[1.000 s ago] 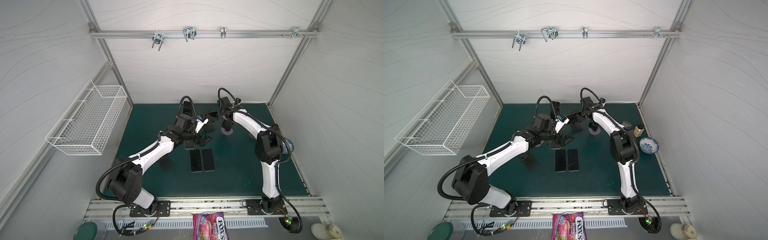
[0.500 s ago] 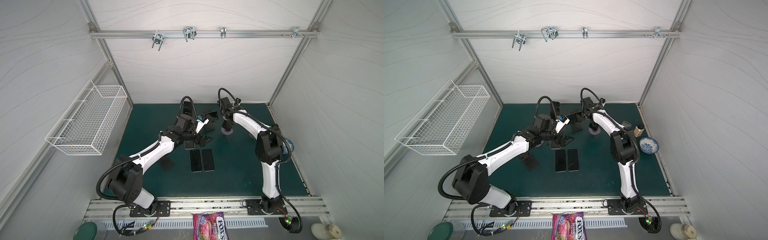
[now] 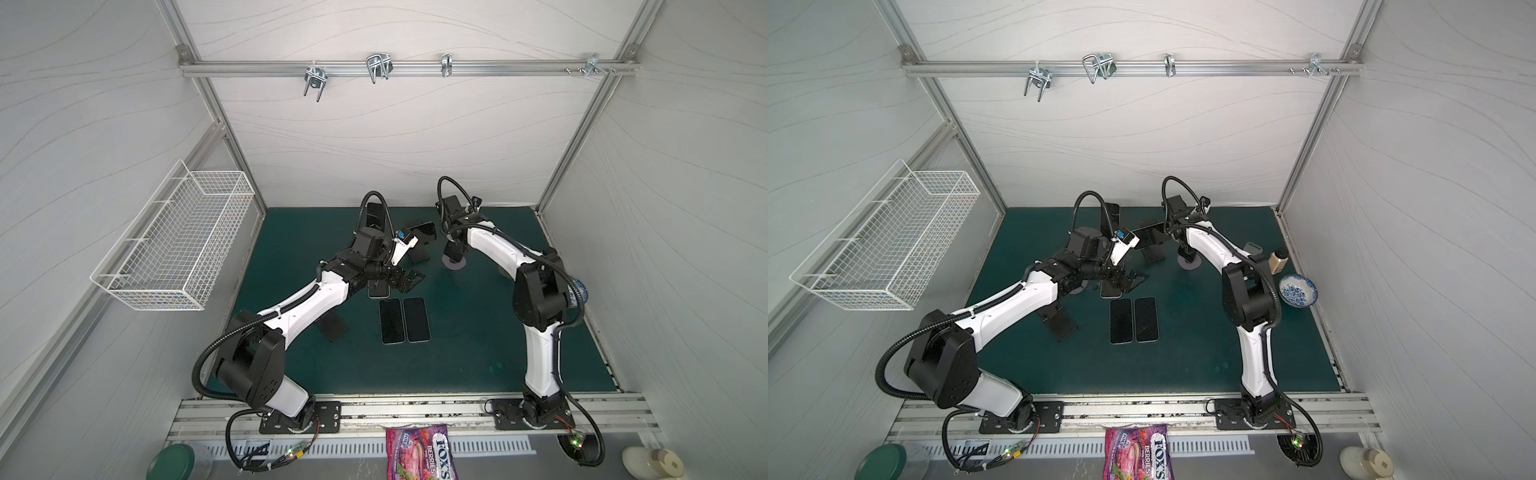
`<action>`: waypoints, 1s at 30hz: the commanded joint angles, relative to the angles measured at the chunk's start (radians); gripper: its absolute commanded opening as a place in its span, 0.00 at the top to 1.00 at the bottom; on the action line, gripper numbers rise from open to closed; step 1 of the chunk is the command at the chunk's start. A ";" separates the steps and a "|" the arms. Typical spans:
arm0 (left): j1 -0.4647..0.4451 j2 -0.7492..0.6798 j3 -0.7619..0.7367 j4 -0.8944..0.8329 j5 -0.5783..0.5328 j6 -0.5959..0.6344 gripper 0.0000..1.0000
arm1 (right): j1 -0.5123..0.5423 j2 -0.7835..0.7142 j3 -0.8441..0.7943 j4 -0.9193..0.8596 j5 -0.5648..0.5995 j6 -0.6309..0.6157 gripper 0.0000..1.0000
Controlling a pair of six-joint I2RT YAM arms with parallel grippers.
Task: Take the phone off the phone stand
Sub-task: 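Lift the pink-edged phone up off its stand with the right gripper, then pull the pink-edged phone back toward the robot with the right gripper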
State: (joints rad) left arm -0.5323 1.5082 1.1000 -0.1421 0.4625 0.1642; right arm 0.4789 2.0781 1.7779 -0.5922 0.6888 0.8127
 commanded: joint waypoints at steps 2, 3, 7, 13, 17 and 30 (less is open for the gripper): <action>-0.004 0.009 0.045 0.004 0.005 0.018 0.01 | -0.006 -0.050 -0.033 0.037 -0.009 -0.020 0.31; -0.004 0.007 0.045 0.004 0.005 0.016 0.01 | -0.006 -0.053 -0.039 0.041 -0.011 -0.022 0.31; -0.006 0.007 0.045 0.004 0.005 0.015 0.01 | -0.006 -0.070 -0.060 0.071 -0.017 -0.038 0.31; -0.005 0.007 0.045 0.003 0.001 0.014 0.01 | -0.009 -0.082 -0.067 0.089 -0.019 -0.064 0.32; -0.005 0.009 0.045 0.005 0.004 0.012 0.01 | -0.011 -0.089 -0.072 0.103 -0.031 -0.073 0.32; -0.012 0.014 0.046 0.001 0.009 0.012 0.01 | -0.013 -0.126 -0.103 0.142 -0.037 -0.112 0.32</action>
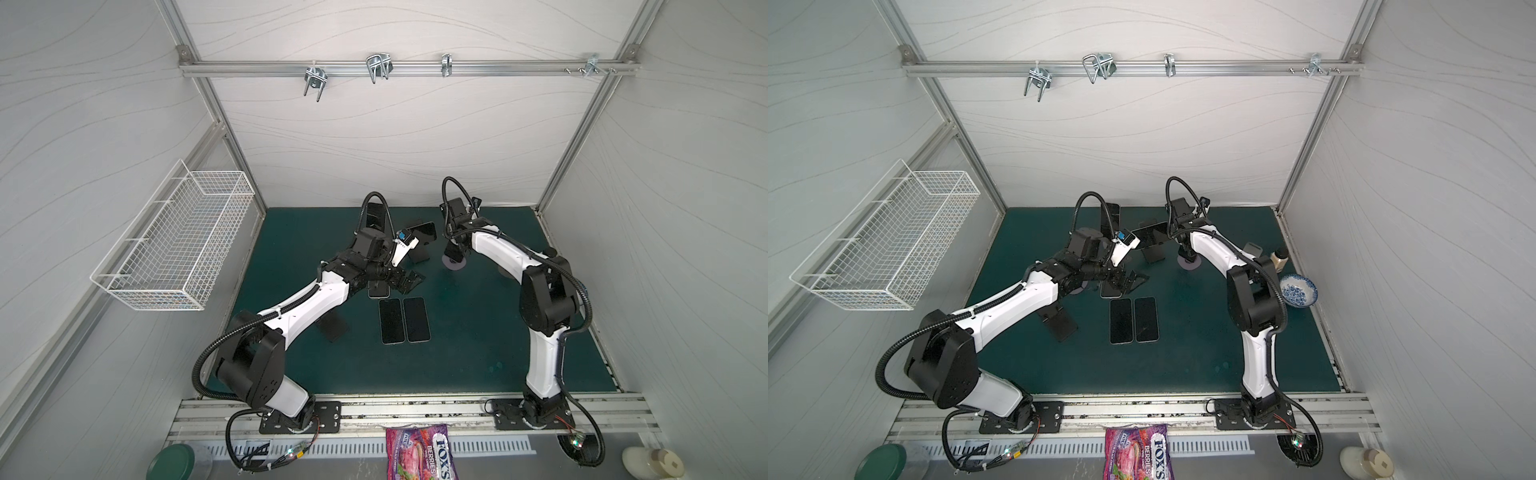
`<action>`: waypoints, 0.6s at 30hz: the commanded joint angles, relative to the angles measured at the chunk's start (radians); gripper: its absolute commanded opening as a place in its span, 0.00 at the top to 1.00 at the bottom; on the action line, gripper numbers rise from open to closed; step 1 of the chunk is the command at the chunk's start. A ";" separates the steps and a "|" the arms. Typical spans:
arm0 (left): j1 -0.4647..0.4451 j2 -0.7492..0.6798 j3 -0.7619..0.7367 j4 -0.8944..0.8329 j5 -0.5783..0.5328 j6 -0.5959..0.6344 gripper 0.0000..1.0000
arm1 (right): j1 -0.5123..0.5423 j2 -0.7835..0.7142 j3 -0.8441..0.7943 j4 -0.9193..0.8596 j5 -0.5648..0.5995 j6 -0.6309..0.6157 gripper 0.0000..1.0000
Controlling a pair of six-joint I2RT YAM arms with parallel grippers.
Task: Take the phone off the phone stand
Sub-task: 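Pull the pink-edged phone back toward the robot with the right gripper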
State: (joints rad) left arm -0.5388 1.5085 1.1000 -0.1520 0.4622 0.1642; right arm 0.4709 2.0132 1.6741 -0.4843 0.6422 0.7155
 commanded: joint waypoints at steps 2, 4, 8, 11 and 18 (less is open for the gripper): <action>-0.006 0.012 0.046 0.011 0.013 0.011 0.01 | -0.004 -0.066 0.000 0.035 0.010 -0.018 0.32; -0.008 0.013 0.045 0.012 0.013 0.009 0.01 | -0.005 -0.070 -0.002 0.038 0.008 -0.023 0.32; -0.008 0.010 0.046 0.013 0.016 -0.004 0.01 | -0.005 -0.083 -0.002 0.039 0.006 -0.034 0.32; -0.010 0.003 0.045 0.018 0.028 -0.020 0.01 | -0.003 -0.097 -0.002 0.038 0.004 -0.048 0.33; -0.024 -0.011 0.033 0.033 0.039 -0.033 0.01 | -0.003 -0.138 -0.001 0.027 -0.011 -0.074 0.33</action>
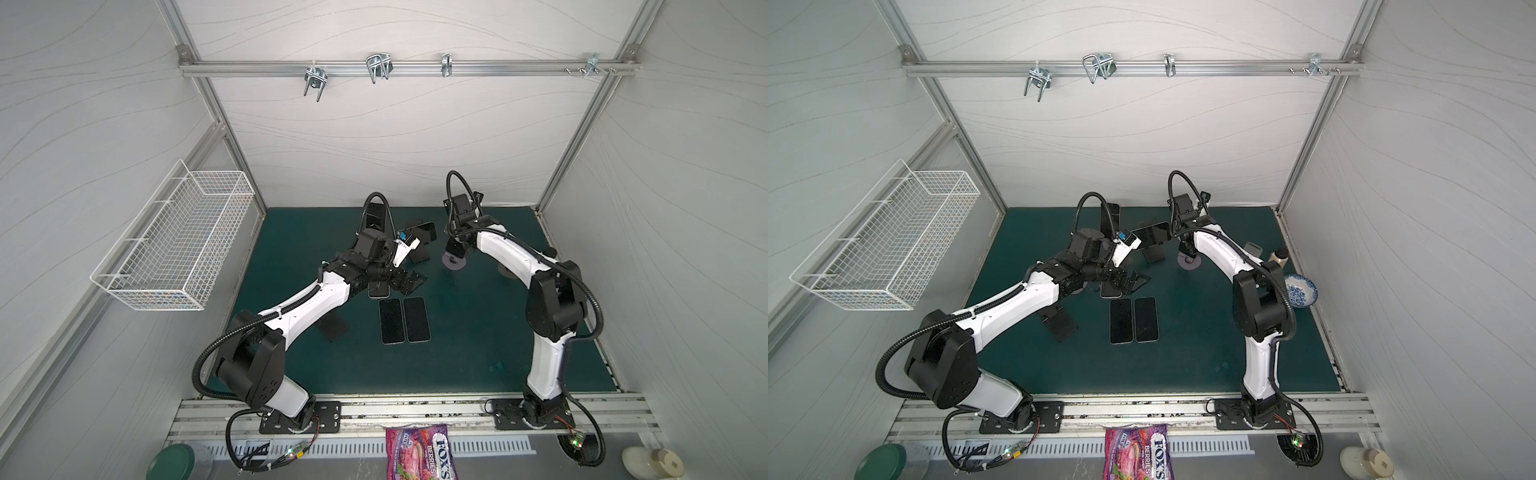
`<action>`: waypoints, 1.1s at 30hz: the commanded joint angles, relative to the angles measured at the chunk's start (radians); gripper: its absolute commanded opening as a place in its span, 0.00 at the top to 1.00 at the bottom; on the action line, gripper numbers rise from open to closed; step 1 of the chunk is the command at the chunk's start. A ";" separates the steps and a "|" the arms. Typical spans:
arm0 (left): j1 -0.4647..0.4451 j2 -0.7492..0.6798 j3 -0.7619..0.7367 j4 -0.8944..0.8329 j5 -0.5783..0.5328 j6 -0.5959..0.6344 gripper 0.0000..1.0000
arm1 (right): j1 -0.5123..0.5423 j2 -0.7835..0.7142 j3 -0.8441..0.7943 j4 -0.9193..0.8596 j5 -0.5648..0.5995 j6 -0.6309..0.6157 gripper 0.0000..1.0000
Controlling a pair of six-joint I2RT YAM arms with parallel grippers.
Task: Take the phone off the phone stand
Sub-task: 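Pull the pink-edged phone back toward the robot with the right gripper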
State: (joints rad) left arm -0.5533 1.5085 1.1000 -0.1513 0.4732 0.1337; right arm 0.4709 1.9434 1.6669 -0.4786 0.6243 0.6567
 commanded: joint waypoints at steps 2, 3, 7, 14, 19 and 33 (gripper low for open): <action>-0.015 -0.016 0.028 0.038 0.028 -0.002 0.01 | -0.003 -0.082 0.007 0.017 -0.004 -0.022 0.33; -0.021 -0.020 0.026 0.039 0.028 -0.003 0.01 | -0.003 -0.092 0.006 0.011 -0.011 -0.026 0.33; -0.043 -0.043 0.012 0.045 0.012 0.007 0.01 | 0.000 -0.128 0.007 -0.015 -0.042 -0.039 0.34; -0.088 -0.108 -0.021 0.073 0.015 -0.015 0.01 | 0.013 -0.234 -0.040 -0.052 -0.107 -0.081 0.35; -0.089 -0.170 -0.059 0.094 0.009 -0.036 0.01 | 0.023 -0.305 -0.066 -0.091 -0.160 -0.099 0.35; -0.112 -0.256 -0.107 0.051 0.011 -0.017 0.01 | 0.047 -0.483 -0.242 -0.163 -0.297 -0.075 0.35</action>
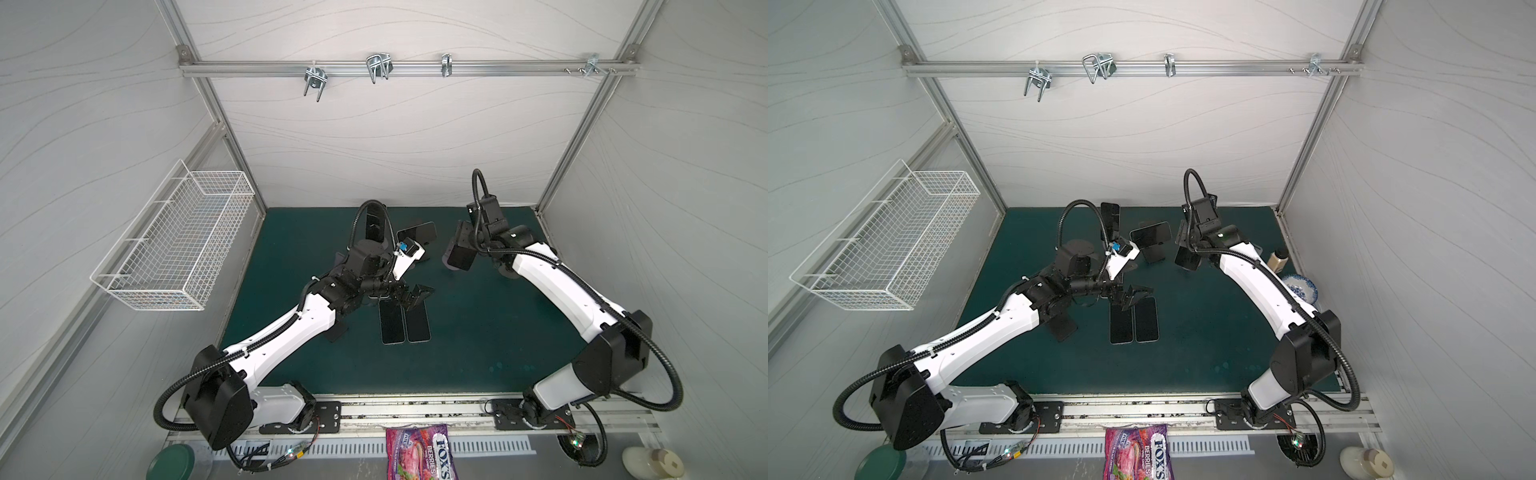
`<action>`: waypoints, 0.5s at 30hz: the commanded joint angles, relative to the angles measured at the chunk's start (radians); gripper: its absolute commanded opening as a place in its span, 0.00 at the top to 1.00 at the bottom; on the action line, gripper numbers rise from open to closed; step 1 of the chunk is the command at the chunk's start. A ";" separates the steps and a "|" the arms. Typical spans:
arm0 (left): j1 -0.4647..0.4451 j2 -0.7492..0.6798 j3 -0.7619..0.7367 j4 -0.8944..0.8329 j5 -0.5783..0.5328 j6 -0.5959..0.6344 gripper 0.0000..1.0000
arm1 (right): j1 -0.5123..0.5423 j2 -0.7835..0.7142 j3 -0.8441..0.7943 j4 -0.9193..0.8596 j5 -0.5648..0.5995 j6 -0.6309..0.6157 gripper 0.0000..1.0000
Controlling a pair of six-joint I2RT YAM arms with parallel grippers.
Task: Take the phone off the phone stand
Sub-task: 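Pull the pink-edged phone back toward the robot with the right gripper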
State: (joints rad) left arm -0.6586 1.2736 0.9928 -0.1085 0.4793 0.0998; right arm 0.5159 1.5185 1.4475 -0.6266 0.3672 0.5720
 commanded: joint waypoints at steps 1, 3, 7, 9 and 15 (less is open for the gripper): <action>-0.008 -0.024 -0.005 0.008 0.008 0.017 0.01 | 0.003 -0.069 -0.039 -0.015 -0.050 0.009 0.35; -0.009 -0.029 -0.015 0.007 0.010 0.023 0.01 | 0.002 -0.095 -0.071 -0.015 -0.073 0.007 0.36; -0.018 -0.033 -0.033 0.012 0.006 0.033 0.01 | 0.006 -0.125 -0.108 -0.038 -0.101 0.011 0.37; -0.025 -0.036 -0.045 0.017 0.004 0.035 0.01 | 0.010 -0.136 -0.120 -0.050 -0.106 0.017 0.37; -0.070 -0.046 -0.089 0.019 -0.027 0.069 0.01 | 0.033 -0.162 -0.148 -0.081 -0.123 0.023 0.37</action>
State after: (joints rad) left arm -0.7074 1.2495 0.9081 -0.1143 0.4686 0.1284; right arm 0.5339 1.4010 1.3025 -0.6888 0.2634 0.5793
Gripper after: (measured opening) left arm 0.989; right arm 0.739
